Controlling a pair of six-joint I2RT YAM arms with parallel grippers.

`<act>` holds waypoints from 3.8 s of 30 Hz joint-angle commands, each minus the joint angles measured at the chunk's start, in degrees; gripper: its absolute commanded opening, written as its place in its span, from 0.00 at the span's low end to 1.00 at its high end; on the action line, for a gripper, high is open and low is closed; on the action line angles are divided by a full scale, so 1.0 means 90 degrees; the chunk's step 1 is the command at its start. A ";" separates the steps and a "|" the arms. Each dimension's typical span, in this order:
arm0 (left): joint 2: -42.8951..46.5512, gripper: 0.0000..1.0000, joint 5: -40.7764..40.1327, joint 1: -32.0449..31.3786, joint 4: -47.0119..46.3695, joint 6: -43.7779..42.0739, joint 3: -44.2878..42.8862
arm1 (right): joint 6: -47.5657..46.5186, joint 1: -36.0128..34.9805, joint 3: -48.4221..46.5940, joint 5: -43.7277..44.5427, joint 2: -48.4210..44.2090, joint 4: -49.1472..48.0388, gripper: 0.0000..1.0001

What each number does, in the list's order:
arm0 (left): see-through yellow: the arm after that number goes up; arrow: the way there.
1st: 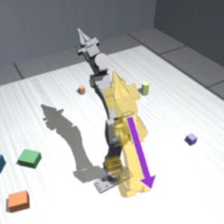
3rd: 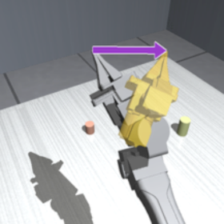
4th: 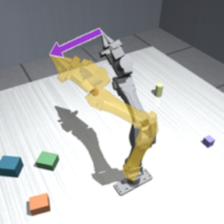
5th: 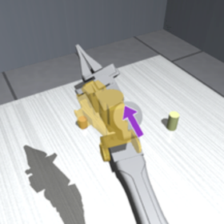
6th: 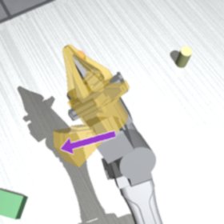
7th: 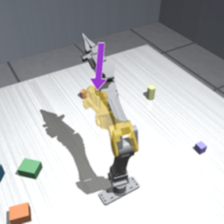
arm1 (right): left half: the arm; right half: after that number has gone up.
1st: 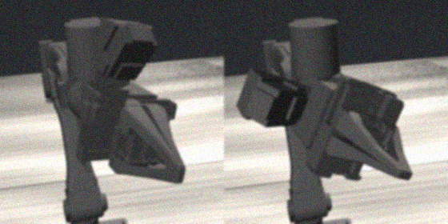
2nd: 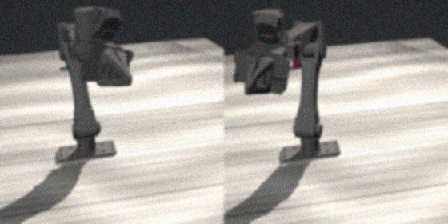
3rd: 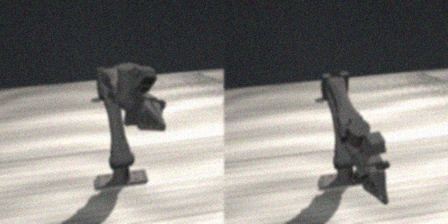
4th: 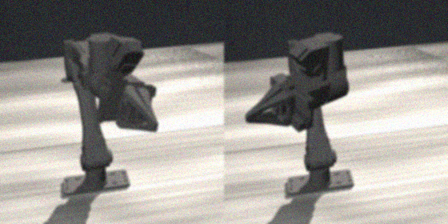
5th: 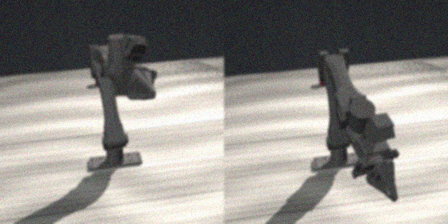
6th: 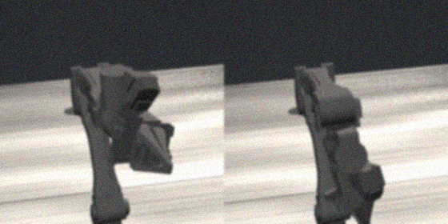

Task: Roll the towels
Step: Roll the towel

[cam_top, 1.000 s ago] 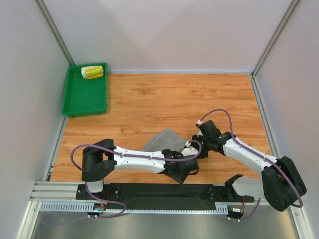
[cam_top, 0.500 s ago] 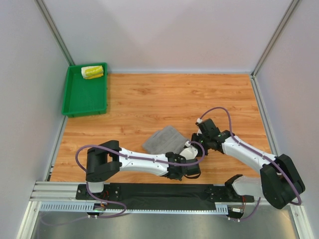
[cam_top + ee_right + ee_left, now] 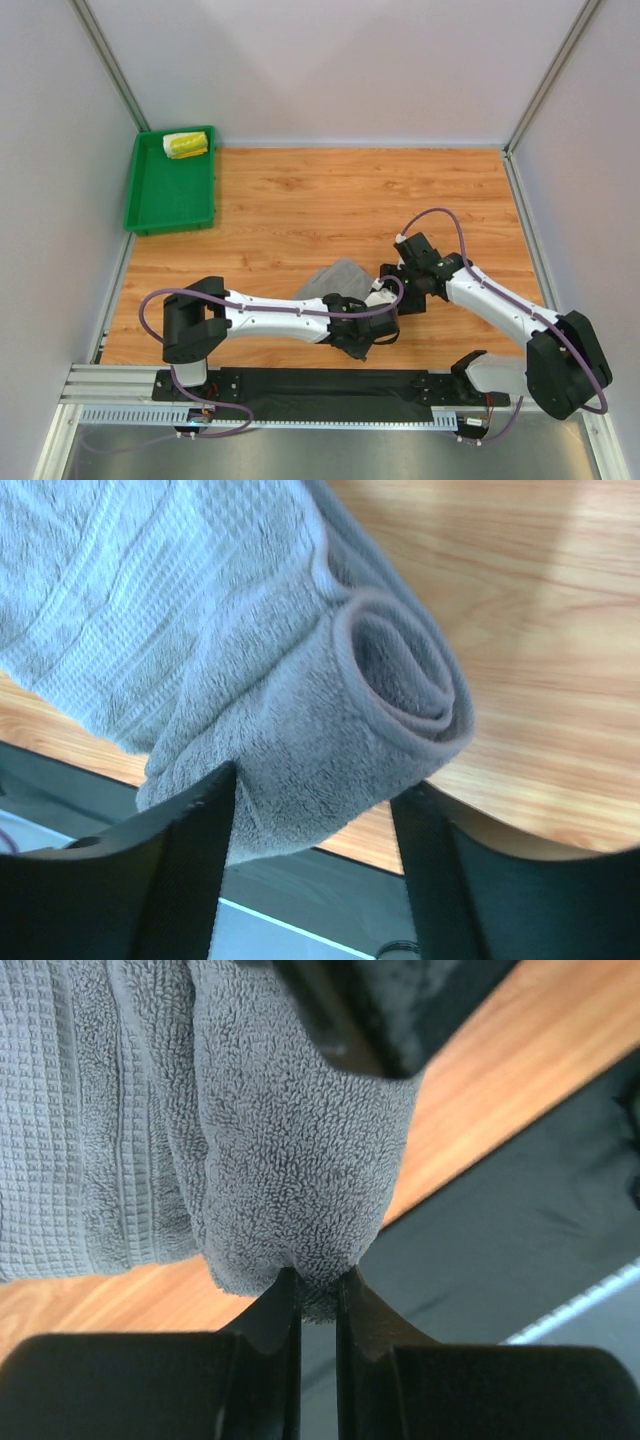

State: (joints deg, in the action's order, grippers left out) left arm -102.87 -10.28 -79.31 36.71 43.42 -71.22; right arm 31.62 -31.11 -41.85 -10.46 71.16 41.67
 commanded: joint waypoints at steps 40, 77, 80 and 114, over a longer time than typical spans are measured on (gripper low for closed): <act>0.0640 0.00 0.6279 0.3343 -0.3932 0.1972 0.2894 | 0.1008 0.0517 0.1153 -0.1426 -0.2584 -0.1407 0.84; 0.1389 0.56 0.5141 0.4027 -0.3282 0.1361 0.2993 | 0.1419 0.0488 0.1731 -0.1602 -0.0914 -0.3391 0.40; 0.1993 0.58 0.3904 0.3959 -0.1807 0.0851 0.2409 | 0.1351 0.0440 0.1535 -0.1504 -0.0827 -0.3001 0.40; 0.0454 0.59 -0.1632 -0.0202 -0.0346 -0.0712 0.0110 | 0.1360 0.0127 0.0821 -0.1397 -0.0103 -0.2149 0.35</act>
State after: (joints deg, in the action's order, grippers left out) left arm -98.45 -27.00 -81.01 37.43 39.42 -71.53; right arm 44.60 -29.56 -32.99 -23.07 69.60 20.64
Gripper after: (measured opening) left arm 0.588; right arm 0.356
